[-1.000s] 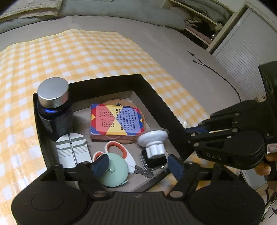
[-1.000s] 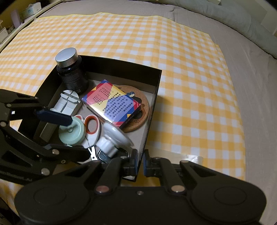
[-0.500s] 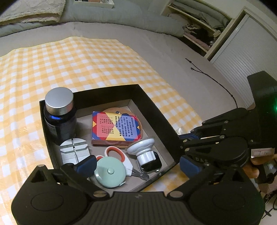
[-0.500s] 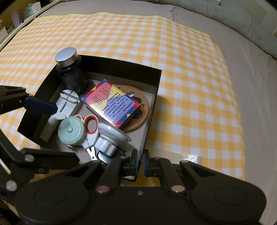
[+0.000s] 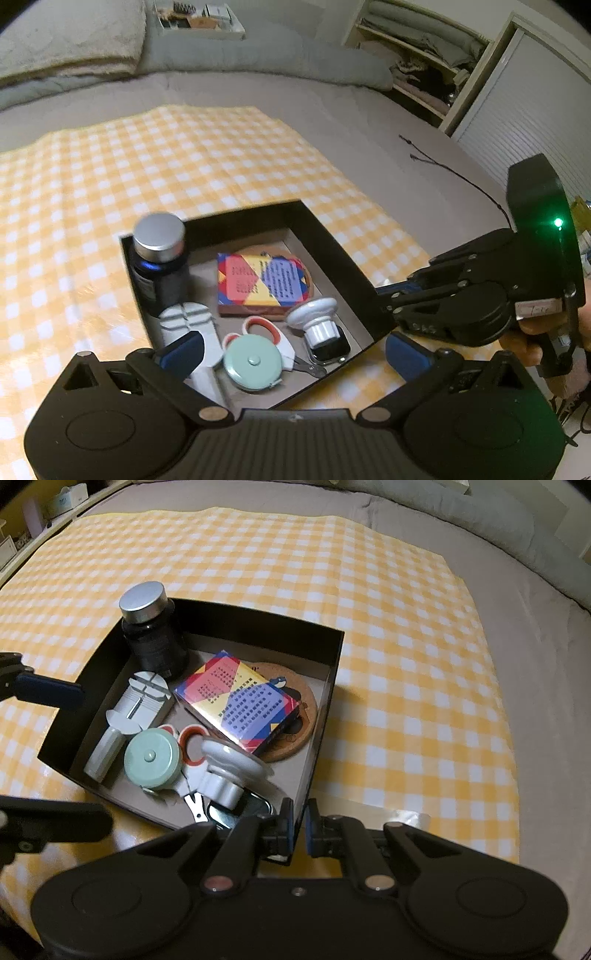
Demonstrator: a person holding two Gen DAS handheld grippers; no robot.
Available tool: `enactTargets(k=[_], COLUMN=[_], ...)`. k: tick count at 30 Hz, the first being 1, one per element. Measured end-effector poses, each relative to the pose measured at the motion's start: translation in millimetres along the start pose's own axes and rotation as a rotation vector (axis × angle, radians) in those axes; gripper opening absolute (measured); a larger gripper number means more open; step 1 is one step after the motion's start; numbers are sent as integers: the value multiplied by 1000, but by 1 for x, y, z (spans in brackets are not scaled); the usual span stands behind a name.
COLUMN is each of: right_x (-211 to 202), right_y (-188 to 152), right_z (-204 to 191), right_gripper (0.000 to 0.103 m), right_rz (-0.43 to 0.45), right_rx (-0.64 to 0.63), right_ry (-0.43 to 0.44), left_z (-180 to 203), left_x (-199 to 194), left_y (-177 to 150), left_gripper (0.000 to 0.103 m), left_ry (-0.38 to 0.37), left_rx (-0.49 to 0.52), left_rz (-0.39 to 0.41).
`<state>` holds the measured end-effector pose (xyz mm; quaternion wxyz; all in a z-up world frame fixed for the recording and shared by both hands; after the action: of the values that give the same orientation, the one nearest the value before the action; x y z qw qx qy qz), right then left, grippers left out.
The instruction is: Organize rigid objects
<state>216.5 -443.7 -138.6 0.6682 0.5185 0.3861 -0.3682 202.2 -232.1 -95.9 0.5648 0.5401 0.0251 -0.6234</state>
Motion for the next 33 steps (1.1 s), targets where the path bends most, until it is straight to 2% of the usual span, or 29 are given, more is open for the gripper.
enactTargets(k=[8,11,17,21,23,26,33], right_x=[-50,-77,-121,-143,-153,-163,-175], right_y=[-1,-5,-20,-36,-46,-58,-85], right_z=[17,14,9,-3,-8,-11,-22], right_gripper=[7,11,24,43,47,53,68], right_rz=[136,211,345,428,466,502,552], right_rx=[117,146,212,219,236,278,333], right_ry=[50,67,76,17,17,22,-54], left_z=[10,13,22,34,39,45,54], left_x=[-37,-53,-88,-110,-117,-127,-153], left_y=[2,-1,-12,-22,-28,-39,-63], left_gripper=[103,103,103,103,103,103,103], left_ry=[86,137,246,317,345,382,443], left_rx=[17,11,16,31,42,42,30], left_rz=[74,108,183,245,267,295,385])
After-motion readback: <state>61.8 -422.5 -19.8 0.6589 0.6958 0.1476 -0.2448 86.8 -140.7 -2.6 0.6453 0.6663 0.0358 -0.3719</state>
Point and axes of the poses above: each gripper's, at about its wrist camera, not at the fingertips, and x roughly the way its jaws point, z to its right, y to its top, the point moved 3 cm from there along x, roughly the way its jaws point, and after that the axes turned 8 degrees about -y, right-handed, at the moved point
